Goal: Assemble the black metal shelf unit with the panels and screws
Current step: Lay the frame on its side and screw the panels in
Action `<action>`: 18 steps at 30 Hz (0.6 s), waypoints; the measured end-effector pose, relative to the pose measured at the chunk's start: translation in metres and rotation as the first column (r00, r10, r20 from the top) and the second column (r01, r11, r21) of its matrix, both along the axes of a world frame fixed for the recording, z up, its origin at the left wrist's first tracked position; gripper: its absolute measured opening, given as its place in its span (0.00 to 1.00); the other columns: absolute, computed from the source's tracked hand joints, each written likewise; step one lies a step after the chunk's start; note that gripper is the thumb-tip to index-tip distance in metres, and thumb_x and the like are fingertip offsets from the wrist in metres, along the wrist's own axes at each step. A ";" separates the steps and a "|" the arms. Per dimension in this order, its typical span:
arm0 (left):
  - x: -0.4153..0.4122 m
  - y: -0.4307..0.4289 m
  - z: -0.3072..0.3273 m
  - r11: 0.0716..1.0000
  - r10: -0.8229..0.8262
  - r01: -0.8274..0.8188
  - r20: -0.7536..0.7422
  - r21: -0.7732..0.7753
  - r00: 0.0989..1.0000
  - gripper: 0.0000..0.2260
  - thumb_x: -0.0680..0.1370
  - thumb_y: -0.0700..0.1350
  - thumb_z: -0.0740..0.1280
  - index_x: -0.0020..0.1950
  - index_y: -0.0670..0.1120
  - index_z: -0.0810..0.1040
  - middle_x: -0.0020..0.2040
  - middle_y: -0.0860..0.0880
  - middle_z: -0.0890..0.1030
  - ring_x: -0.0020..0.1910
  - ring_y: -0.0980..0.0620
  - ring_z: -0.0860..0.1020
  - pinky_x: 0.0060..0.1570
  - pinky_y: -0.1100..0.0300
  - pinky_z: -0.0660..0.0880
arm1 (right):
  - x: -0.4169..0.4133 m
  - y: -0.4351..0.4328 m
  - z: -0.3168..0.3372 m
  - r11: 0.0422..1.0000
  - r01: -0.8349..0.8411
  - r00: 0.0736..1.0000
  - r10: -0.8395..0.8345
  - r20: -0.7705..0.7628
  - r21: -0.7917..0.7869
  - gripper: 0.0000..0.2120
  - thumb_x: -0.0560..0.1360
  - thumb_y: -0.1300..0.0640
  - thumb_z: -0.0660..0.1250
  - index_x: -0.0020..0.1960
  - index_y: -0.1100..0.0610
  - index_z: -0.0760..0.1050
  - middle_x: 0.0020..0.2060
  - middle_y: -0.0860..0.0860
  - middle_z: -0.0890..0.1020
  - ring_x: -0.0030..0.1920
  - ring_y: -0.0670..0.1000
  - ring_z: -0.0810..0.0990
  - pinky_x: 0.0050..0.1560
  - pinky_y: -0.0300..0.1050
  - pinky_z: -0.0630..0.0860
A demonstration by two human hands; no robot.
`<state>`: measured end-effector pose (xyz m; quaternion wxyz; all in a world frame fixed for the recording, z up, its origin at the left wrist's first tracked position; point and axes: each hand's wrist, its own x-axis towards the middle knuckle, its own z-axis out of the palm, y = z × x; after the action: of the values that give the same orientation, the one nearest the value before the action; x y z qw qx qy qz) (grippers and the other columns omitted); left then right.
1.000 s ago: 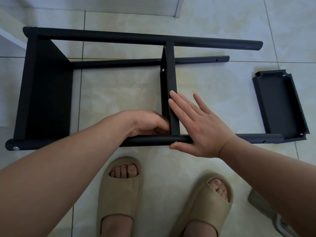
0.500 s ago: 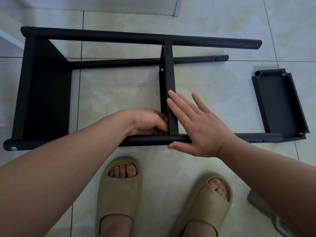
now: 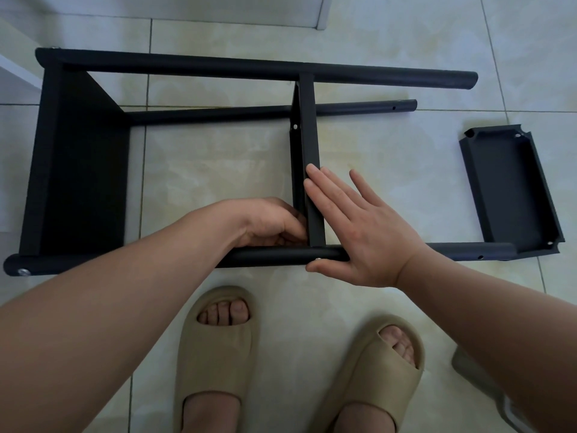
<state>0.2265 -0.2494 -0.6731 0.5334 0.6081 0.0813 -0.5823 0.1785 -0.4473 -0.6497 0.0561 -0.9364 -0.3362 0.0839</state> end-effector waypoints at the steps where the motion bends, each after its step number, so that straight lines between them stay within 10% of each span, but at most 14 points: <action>1: 0.000 0.000 0.000 1.000 0.001 -0.001 -0.007 -0.006 1.000 0.05 0.75 0.30 0.64 0.48 0.37 0.78 0.39 0.40 0.80 0.32 0.50 0.81 0.32 0.63 0.77 | 0.000 0.000 0.000 1.000 0.000 1.000 0.000 0.000 0.000 0.49 0.77 0.27 0.53 0.82 0.63 0.50 0.82 0.57 0.49 0.82 0.55 0.48 0.79 0.63 0.52; 7: 0.000 0.002 0.001 0.999 -0.029 0.029 -0.052 0.014 0.998 0.05 0.76 0.37 0.68 0.46 0.42 0.84 0.42 0.42 0.85 0.40 0.48 0.83 0.45 0.57 0.78 | 0.000 0.000 0.001 1.000 0.003 1.000 -0.003 -0.010 -0.001 0.49 0.77 0.27 0.53 0.82 0.63 0.50 0.82 0.57 0.49 0.82 0.55 0.48 0.79 0.63 0.51; 18: 0.006 -0.004 0.011 0.999 -0.002 0.003 -0.023 0.048 1.000 0.08 0.76 0.29 0.65 0.45 0.39 0.80 0.34 0.45 0.83 0.32 0.52 0.82 0.35 0.62 0.80 | 0.000 0.001 0.000 1.000 0.006 1.000 -0.006 -0.013 0.005 0.49 0.76 0.27 0.53 0.82 0.63 0.50 0.82 0.57 0.49 0.82 0.55 0.48 0.79 0.62 0.52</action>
<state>0.2328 -0.2538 -0.6626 0.5169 0.6140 0.1006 -0.5879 0.1784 -0.4467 -0.6493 0.0609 -0.9366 -0.3335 0.0888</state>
